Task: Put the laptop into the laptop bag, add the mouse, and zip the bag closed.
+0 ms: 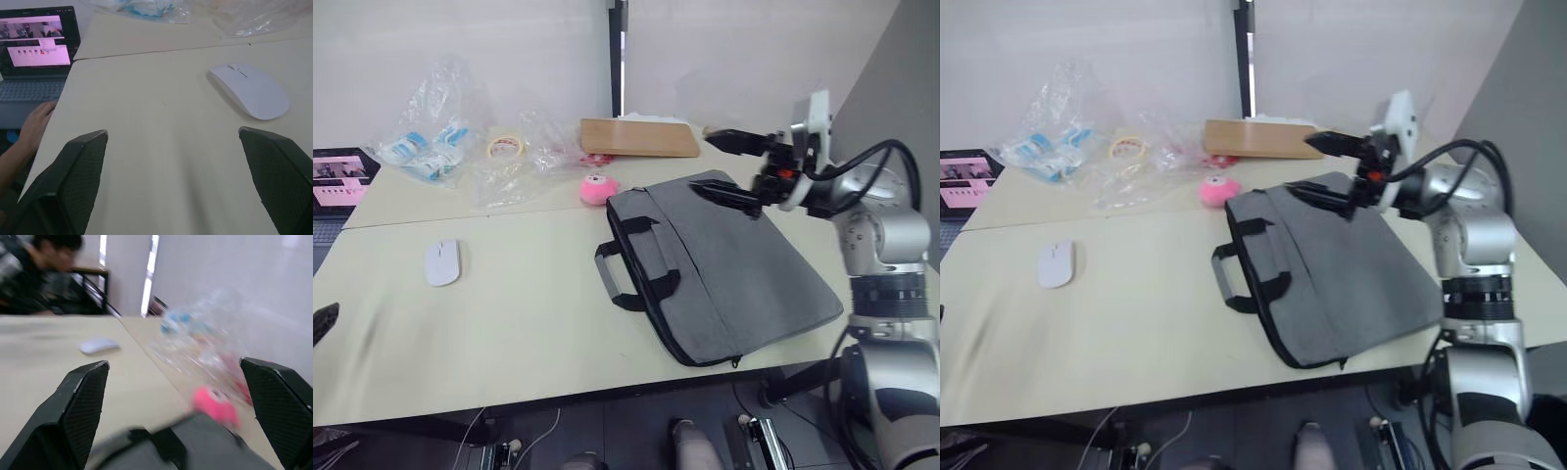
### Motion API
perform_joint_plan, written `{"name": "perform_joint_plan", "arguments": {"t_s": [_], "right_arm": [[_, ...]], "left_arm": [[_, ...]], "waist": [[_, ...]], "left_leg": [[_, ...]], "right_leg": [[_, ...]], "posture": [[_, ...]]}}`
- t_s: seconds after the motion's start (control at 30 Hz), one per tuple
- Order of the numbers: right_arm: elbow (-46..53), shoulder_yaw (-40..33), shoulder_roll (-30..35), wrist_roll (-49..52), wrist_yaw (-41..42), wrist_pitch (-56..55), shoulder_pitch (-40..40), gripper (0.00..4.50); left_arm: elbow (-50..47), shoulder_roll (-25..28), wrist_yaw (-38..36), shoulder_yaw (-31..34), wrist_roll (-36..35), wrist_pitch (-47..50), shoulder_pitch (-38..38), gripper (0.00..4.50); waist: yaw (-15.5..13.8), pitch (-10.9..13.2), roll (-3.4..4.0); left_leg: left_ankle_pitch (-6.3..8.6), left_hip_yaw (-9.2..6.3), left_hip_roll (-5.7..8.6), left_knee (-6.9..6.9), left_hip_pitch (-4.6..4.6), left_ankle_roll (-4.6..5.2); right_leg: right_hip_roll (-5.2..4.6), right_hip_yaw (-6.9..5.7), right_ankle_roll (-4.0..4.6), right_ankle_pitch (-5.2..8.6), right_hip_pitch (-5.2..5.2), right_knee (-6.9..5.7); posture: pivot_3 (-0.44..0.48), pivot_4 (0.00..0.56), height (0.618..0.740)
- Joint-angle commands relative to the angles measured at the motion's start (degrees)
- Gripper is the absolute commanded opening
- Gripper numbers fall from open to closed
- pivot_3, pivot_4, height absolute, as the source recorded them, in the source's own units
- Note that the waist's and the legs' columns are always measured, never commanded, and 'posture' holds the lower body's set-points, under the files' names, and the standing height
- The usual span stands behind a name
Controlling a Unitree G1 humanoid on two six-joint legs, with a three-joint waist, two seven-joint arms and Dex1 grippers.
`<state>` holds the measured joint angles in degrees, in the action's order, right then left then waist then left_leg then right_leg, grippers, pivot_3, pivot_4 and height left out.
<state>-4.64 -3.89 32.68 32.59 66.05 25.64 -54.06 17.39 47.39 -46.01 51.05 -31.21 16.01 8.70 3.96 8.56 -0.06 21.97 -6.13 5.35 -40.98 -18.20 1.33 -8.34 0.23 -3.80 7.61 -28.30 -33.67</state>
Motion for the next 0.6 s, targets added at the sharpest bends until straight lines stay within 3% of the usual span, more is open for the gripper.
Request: {"name": "perform_joint_plan", "arguments": {"t_s": [0.03,0.6], "right_arm": [[6.26,-0.54,-0.02,3.31,-0.94,3.01,-0.84,4.49],[8.89,0.35,-0.86,3.24,-1.31,2.67,1.02,4.49]], "left_arm": [[-6.82,-1.01,3.27,3.51,-1.62,1.87,2.44,4.5],[-17.26,-3.87,7.59,6.23,-4.94,6.57,7.06,4.5]], "waist": [[-0.51,-0.06,-0.11],[-1.15,-0.1,-0.17]], "left_leg": [[0.0,-0.05,0.02,-0.02,0.0,0.0],[0.02,-0.01,0.05,-0.06,0.08,-0.04]], "right_leg": [[-0.01,-0.06,0.0,0.0,0.03,0.01],[-0.04,-0.62,0.22,-0.14,0.12,0.03]], "posture": [[0.0,0.15,0.74],[0.0,0.15,0.74]]}}
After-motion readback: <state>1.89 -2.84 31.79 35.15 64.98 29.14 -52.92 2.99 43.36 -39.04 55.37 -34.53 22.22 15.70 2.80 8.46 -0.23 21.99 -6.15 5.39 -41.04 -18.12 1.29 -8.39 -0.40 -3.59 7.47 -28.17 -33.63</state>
